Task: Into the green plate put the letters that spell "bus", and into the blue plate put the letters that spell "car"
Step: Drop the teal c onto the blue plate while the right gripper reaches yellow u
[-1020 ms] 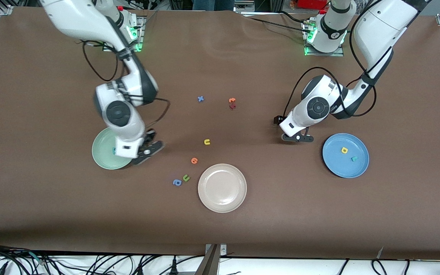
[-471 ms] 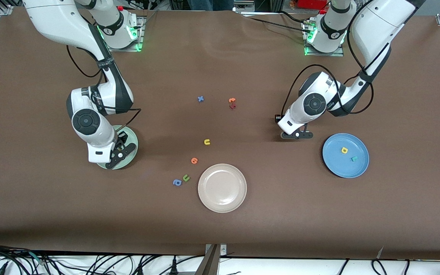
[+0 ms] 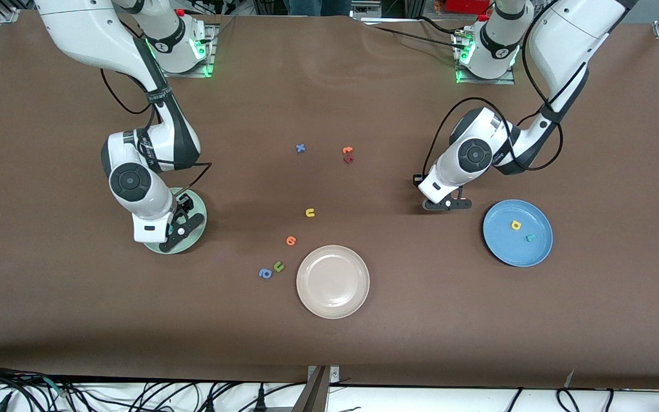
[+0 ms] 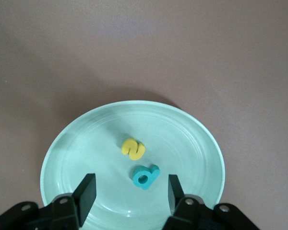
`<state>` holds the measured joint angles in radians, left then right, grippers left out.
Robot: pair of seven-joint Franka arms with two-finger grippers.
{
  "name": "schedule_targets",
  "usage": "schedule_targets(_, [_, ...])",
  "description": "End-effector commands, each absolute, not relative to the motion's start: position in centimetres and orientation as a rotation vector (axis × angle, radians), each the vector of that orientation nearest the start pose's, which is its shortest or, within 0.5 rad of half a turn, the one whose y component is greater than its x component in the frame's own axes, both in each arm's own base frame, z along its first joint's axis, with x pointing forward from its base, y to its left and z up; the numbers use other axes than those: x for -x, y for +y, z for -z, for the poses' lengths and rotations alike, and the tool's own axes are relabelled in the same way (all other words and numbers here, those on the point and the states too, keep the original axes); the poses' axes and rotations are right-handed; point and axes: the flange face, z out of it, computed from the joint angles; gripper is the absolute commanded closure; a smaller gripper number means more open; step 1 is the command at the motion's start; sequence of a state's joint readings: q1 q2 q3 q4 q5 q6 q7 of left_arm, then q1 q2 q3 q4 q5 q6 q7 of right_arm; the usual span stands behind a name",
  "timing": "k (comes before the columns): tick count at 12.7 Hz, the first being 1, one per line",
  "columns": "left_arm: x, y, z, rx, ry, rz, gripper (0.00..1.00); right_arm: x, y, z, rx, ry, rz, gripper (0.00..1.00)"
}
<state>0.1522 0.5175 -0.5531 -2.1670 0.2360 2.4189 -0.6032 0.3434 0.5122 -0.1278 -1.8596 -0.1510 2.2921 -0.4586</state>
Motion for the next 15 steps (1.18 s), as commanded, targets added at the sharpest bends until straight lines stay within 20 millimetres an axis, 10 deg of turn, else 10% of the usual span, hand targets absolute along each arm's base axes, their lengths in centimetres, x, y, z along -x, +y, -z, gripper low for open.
schedule_targets(1, [-49.5, -22.1, -17.1, 3.171, -0.084, -0.302, 0.6, -61.0, 15.6, -24.7, 3.065, -1.08, -0.122, 0.31])
schedule_targets(6, [-49.1, -21.8, -16.6, 3.163, -0.084, -0.324, 0.65, -58.5, 29.6, -26.0, 3.109, -0.39, 0.074, 0.32])
schedule_targets(9, [-49.3, -21.8, -16.9, 3.162, -0.08, -0.318, 0.96, -58.1, 36.3, -25.9, 3.082, -0.215, 0.159, 0.31])
schedule_targets(15, [-55.8, -17.4, -25.8, 3.062, 0.036, -0.358, 0.95, -57.7, 42.5, -21.6, 3.001, -0.282, 0.259, 0.3])
